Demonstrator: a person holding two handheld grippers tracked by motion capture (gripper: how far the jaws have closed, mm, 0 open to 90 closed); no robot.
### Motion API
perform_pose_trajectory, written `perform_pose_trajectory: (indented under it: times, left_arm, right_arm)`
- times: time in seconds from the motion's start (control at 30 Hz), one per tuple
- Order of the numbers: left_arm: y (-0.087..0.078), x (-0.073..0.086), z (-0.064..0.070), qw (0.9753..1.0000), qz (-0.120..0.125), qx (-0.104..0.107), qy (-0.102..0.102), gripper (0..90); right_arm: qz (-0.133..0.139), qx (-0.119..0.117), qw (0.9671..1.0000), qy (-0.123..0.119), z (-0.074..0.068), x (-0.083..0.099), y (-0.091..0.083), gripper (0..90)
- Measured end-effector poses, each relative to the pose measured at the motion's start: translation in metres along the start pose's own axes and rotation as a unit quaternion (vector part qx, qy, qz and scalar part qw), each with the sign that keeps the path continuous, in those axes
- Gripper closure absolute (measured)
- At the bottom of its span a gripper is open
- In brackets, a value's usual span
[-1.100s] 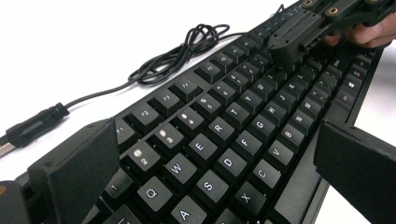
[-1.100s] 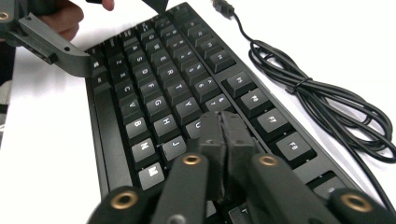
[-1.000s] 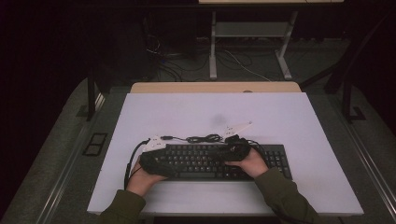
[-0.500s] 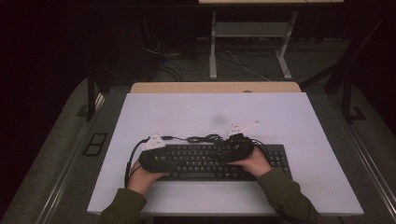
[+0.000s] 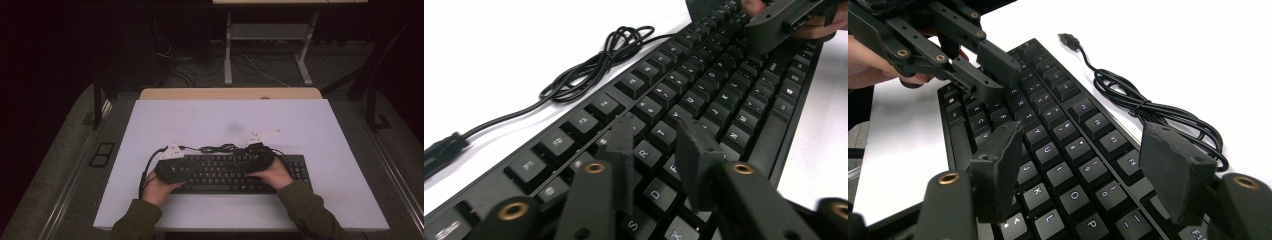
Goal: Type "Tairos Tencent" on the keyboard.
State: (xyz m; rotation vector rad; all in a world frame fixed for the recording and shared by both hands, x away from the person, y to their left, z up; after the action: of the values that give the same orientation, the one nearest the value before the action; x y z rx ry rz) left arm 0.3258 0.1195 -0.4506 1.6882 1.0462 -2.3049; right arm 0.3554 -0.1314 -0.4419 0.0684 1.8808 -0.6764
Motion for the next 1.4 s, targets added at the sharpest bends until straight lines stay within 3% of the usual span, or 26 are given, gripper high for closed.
perform_pose_trajectory:
  times: [0.23,0.57,1.1,1.4]
  left_arm:
    - [0.006,-0.005,0.0,1.0,-0.009,-0.001,-0.001,88.6]
    - [0.011,-0.005,-0.002,0.9998,-0.019,-0.009,-0.007,88.8]
    - [0.015,-0.002,-0.001,0.999,-0.043,-0.012,0.009,88.7]
    - [0.015,-0.002,-0.001,0.9989,-0.043,-0.013,0.009,88.8]
  right_arm:
    - [0.004,0.005,1.0,-0.002,0.0,0.0,-0.001,32.0]
    - [0.006,0.006,1.0,-0.004,0.0,-0.001,-0.002,31.4]
    - [0.004,0.009,0.9999,-0.004,-0.001,0.0,-0.003,31.0]
    - [0.007,0.009,0.9999,-0.004,-0.001,-0.001,-0.003,30.5]
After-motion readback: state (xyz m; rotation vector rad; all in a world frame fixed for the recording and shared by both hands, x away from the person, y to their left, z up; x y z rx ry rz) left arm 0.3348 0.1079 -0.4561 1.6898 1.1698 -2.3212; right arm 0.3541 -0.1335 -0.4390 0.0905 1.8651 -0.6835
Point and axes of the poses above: each handheld gripper's, and its own axes: y roughly forward along the jaws, x roughly out of its underside, z roughly to its right, the point moved 3 cm from there along y, roughly forward along the jaws, and after that the axes turned 8 degrees about z, right-handed, at the moved point
